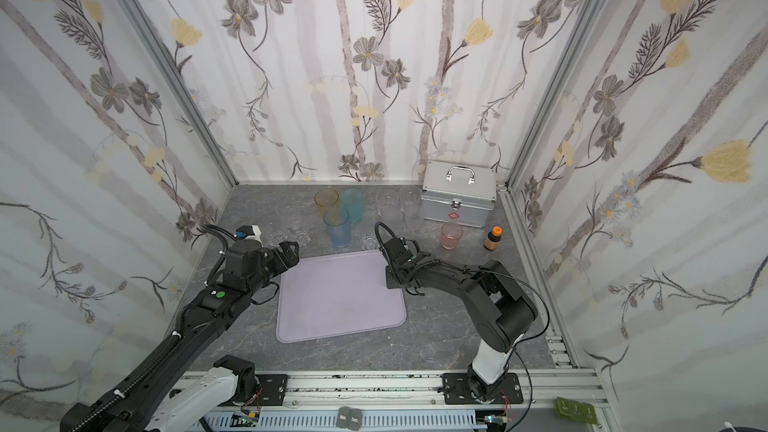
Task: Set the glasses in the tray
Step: 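Slide the tray with both grippers toward the glasses, then release the tray and grasp the blue glass with the right gripper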
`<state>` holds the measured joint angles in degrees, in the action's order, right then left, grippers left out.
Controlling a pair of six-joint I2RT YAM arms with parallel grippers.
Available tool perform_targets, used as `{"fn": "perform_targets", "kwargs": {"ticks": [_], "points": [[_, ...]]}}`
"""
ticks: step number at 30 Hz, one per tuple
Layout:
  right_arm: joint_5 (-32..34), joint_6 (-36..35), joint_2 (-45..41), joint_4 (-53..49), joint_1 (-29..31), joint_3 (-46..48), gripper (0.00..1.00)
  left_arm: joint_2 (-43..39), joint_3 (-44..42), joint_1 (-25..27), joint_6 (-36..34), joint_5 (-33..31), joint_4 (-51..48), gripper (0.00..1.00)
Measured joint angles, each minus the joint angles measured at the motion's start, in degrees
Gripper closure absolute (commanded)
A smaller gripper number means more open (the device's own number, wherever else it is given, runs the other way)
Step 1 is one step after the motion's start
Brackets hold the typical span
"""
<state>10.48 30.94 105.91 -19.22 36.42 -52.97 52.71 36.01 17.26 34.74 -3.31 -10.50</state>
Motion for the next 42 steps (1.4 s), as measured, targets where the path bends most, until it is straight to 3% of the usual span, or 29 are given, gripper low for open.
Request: {"fn": "perform_targets", "kwargs": {"ticks": [5, 15, 18, 21, 28, 31, 38, 42], "points": [[0.7, -1.5, -2.9, 0.4, -6.7, 3.5, 0.99, 5.5, -0.3, 0.0, 1.1, 2.0, 0.0, 0.13], [4.2, -4.6, -1.8, -2.1, -8.0, 1.5, 0.96, 9.7, -1.0, 1.3, 2.1, 3.1, 0.4, 0.13], [5.3, -5.2, -0.9, -3.0, -8.0, 0.4, 0.93, 11.1, -1.7, 1.4, 2.3, 3.5, 1.4, 0.14], [6.5, -5.5, 0.6, -5.3, -7.6, -2.1, 0.78, 13.3, -2.6, 1.8, 2.6, 3.6, 2.9, 0.17], [8.2, -3.4, -5.9, -13.7, -3.4, -11.8, 0.56, 18.1, -6.6, 6.0, 3.7, 4.4, 8.8, 0.2], [7.3, -1.4, -6.8, -14.5, -0.3, -19.4, 0.52, 19.2, -10.1, 8.4, 5.9, 4.6, 11.9, 0.22], [-1.1, 4.7, 2.7, -11.1, 2.9, -36.0, 0.49, 23.3, -14.0, 15.7, 10.0, 2.9, 24.2, 0.26], [-3.0, 7.5, 9.0, -11.0, 3.0, -44.2, 0.49, 21.5, -15.2, 17.3, 11.6, 4.3, 24.9, 0.26]]}}
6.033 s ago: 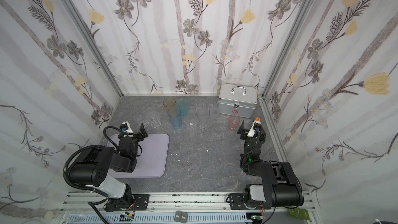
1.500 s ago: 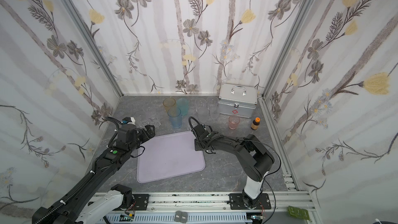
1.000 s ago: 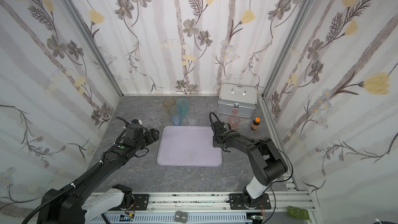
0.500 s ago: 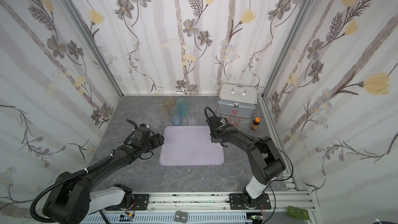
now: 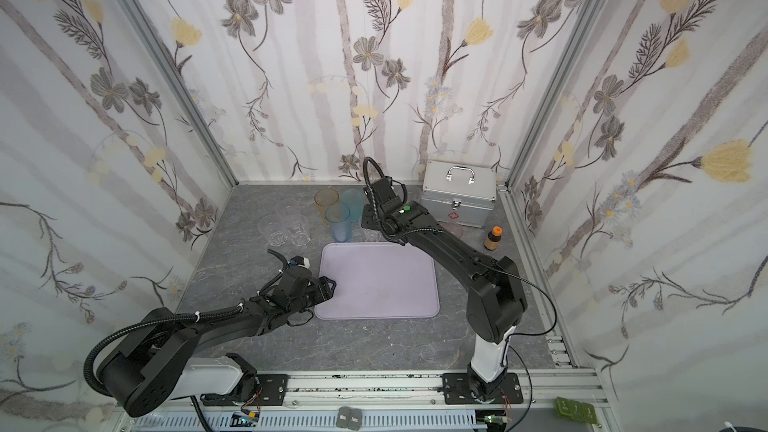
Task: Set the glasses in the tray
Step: 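Release the tray and grasp the blue glass with the right gripper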
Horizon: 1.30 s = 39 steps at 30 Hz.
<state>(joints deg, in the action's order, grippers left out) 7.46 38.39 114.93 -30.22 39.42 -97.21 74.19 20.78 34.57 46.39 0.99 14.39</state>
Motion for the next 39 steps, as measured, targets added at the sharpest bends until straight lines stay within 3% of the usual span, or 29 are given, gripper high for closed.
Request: {"fn": "perform_targets", "kwargs": {"ticks": [6, 18, 33, 39], "points": [[-1.9, 1.7, 10.4, -0.4, 0.5, -12.4, 0.49, -7.8, -0.4, -2.1, 0.3, -0.2, -2.5, 0.25], [-1.1, 0.9, 24.5, -4.3, 1.0, -29.0, 0.61, -11.3, 2.4, -7.8, -2.9, -0.5, -6.6, 0.22], [0.9, -2.6, 29.4, -5.8, 1.1, -31.5, 0.95, -11.3, 2.4, -8.7, -4.2, -0.6, -7.8, 0.21], [3.2, -6.5, 26.4, -8.4, 1.3, -31.5, 1.0, -13.7, 3.8, -9.0, -4.2, -0.6, -9.5, 0.2]]}}
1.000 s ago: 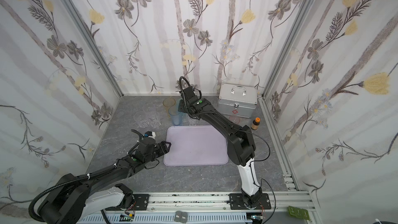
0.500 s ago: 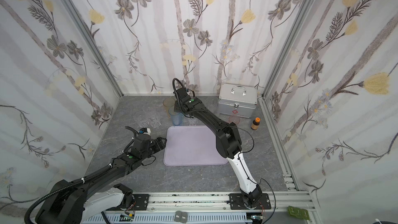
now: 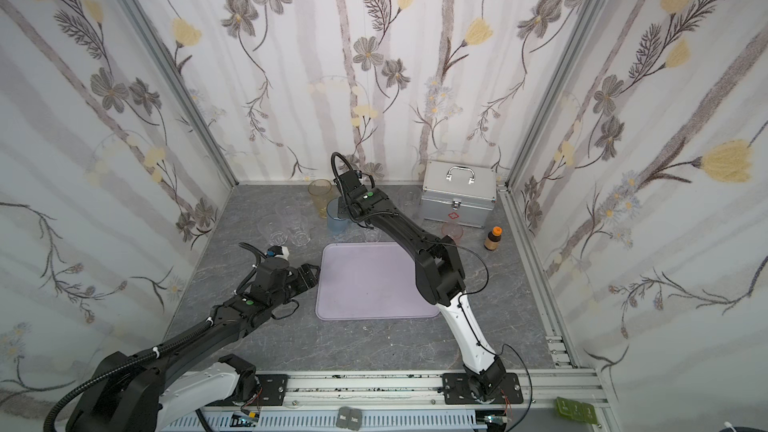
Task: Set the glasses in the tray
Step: 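Release the tray and grasp the blue glass with the right gripper, then carry the blue glass onto the tray with the right gripper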
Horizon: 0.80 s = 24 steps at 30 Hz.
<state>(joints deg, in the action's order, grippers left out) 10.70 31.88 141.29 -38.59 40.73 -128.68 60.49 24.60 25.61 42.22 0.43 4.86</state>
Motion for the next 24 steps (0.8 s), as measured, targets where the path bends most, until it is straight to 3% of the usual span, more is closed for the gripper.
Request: {"fn": "perform_targets", "kwargs": {"ticks": [9, 15, 24], "points": [[0.2, -4.3, -4.6, -3.5, 0.7, 0.0, 1.0, -2.7, 5.5, -1.9, -1.4, -0.8, -4.7, 0.2], [0.0, -7.7, -9.5, -9.2, 2.2, -0.1, 1.0, -5.9, 9.0, -6.5, -3.3, -2.8, -9.8, 0.21], [-0.8, -10.5, -8.2, -20.4, 6.3, -0.1, 1.0, -4.6, 11.8, -10.2, -6.0, -3.6, -12.9, 0.21]]}}
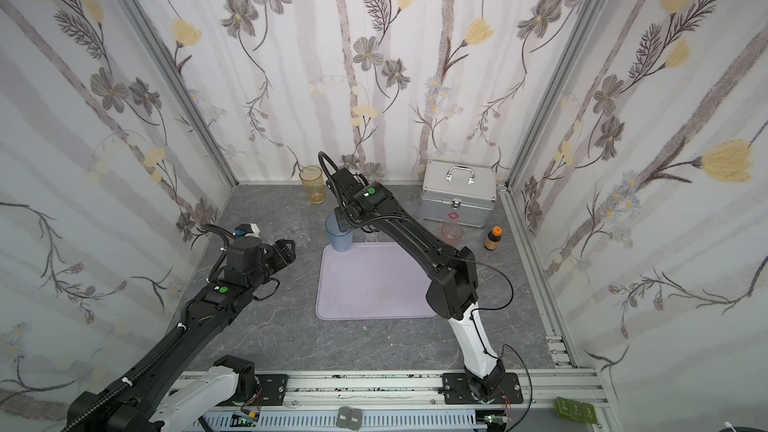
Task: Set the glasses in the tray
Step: 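Carry the blue glass onto the tray with the right gripper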
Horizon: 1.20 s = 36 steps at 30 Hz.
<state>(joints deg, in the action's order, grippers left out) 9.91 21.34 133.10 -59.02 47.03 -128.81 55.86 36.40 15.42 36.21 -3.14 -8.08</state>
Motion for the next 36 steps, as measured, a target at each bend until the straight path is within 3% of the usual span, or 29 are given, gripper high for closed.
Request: {"fn": "perform_targets", "kwargs": {"ticks": [10, 28, 30, 34, 36], "points": [[-0.9, 0.7, 6.3, 1.7, 1.6, 0.0, 1.0, -0.9, -2.0, 0.0, 0.2, 0.6, -0.7, 0.21], [2.7, 2.6, 7.4, 6.9, 2.5, -0.1, 1.0, 0.5, -2.7, 0.0, 0.5, 0.8, -0.8, 0.21], [3.0, 2.6, 7.4, 7.0, 2.5, -0.1, 0.93, 0.5, -2.7, 0.0, 0.5, 0.8, -0.8, 0.21], [3.1, 2.6, 7.3, 7.1, 2.4, -0.1, 0.65, 2.1, -0.8, 0.0, 0.0, 0.8, -1.1, 0.22], [2.8, 2.6, 6.6, 6.9, 2.2, 0.0, 0.56, 3.6, 1.4, 0.0, -0.3, 0.8, -1.3, 0.22]]}}
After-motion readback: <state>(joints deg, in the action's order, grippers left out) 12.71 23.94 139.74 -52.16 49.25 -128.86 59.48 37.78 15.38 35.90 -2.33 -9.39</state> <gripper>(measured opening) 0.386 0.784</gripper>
